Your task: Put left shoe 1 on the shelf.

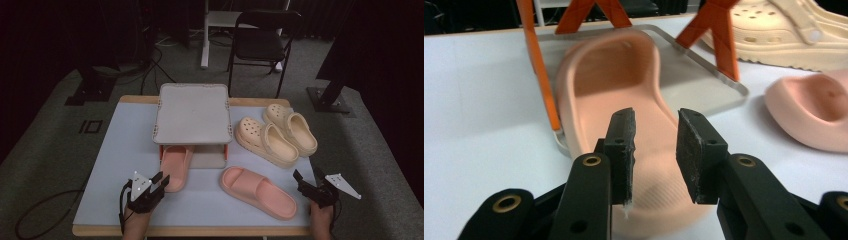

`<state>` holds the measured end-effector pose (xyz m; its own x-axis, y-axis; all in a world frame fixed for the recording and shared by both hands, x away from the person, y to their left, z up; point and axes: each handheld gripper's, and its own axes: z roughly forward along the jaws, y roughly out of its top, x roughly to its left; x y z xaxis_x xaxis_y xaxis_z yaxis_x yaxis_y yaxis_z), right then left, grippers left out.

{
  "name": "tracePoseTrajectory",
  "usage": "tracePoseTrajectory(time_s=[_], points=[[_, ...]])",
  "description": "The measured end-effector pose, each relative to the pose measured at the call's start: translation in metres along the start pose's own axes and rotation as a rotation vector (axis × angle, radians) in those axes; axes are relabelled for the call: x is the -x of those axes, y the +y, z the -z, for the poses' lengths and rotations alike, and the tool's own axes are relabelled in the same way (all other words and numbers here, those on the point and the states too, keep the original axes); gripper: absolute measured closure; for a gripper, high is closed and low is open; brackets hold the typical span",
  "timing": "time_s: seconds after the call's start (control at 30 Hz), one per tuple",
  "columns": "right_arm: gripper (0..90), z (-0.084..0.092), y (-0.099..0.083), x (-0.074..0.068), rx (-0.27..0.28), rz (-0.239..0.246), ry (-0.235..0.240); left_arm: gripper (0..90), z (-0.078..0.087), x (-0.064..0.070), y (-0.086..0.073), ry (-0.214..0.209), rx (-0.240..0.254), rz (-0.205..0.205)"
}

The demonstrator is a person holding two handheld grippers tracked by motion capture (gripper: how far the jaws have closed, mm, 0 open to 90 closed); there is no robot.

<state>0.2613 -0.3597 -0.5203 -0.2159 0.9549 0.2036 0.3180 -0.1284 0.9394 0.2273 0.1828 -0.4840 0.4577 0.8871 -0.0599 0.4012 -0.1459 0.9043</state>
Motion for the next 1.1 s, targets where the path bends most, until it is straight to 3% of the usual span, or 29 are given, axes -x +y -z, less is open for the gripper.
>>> tracePoseTrajectory(time_s=[0.13, 0.27, 0.5, 0.67, 0.8, 1.03, 1.1], points=[[10.9, 0.0, 0.0, 0.0, 0.0, -0.005, -0.001, 68.4, 0.008, 0.005, -0.008, -0.009, -0.009, -0.007], [10.9, 0.0, 0.0, 0.0, -0.001, -0.001, -0.001, 71.9, 0.016, 0.01, -0.015, 0.009, 0.001, -0.015], [10.9, 0.0, 0.0, 0.0, -0.001, -0.005, -0.002, 84.9, 0.019, 0.019, -0.023, 0.0, -0.033, -0.042], [10.9, 0.0, 0.0, 0.0, -0.001, -0.004, -0.002, 89.5, 0.014, 0.024, -0.032, -0.006, -0.082, -0.059], [10.9, 0.0, 0.0, 0.0, -0.001, -0.002, -0.001, 89.5, 0.007, 0.024, -0.037, -0.016, -0.124, -0.043], [10.9, 0.0, 0.0, 0.0, 0.002, -0.003, 0.0, 89.5, -0.005, 0.021, -0.035, -0.008, -0.139, -0.022], [10.9, 0.0, 0.0, 0.0, 0.001, -0.005, 0.0, 89.5, -0.009, 0.022, -0.033, -0.005, -0.139, -0.037]])
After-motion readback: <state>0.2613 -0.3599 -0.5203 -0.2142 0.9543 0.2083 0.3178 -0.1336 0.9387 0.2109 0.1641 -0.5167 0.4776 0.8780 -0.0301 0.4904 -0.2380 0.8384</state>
